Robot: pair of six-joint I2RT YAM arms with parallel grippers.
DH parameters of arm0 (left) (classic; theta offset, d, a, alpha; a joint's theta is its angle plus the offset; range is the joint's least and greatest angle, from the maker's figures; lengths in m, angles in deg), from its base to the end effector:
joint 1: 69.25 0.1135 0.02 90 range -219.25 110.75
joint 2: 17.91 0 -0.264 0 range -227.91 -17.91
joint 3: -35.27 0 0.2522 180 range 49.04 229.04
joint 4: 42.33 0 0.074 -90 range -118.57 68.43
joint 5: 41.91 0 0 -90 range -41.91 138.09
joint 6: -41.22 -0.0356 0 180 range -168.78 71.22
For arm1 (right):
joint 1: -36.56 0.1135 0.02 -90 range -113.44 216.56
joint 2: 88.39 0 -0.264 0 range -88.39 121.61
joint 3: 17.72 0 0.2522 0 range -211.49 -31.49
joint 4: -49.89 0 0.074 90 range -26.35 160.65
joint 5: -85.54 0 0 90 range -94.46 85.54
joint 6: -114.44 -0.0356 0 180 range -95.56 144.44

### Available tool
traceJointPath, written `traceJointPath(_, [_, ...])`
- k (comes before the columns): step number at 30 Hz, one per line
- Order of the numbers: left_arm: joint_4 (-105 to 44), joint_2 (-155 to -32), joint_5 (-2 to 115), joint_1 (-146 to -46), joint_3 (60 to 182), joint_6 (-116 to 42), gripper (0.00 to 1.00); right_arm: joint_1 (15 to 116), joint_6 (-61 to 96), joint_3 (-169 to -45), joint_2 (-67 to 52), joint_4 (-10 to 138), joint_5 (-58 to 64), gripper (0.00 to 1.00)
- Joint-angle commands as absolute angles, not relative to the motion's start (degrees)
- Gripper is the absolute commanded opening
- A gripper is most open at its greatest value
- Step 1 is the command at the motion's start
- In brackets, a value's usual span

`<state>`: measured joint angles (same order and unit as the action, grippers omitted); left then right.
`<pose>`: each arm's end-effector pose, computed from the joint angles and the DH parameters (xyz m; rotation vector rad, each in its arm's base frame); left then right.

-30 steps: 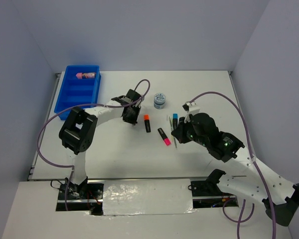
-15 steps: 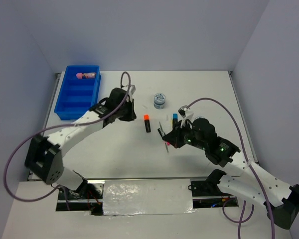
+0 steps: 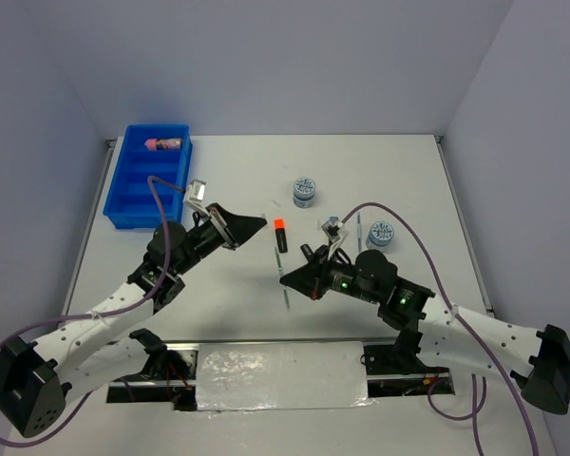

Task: Sort the stationery into containers
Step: Close the pen cap on the pen.

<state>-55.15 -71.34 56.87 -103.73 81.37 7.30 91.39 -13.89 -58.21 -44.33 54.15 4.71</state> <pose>0.1795 -0.1299 0.3038 -0.1705 1.6307 -1.3661 0.1049 0.1587 0.2665 -0.4030 1.8563 1.3045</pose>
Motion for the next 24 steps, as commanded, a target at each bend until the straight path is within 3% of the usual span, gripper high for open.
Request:
traceJointPath(1, [-68.54,-70.21,60.22,-104.15,81.03,13.79,0.0,93.68,-14.32,-62.07,-41.56,49.41,-1.11,0.0])
traceJointPath(24, [-64.69,-68.89,61.01,-105.99,80.85,13.01,0.0,94.65,-10.37,-67.87,-38.2,53.36,-3.85,0.0])
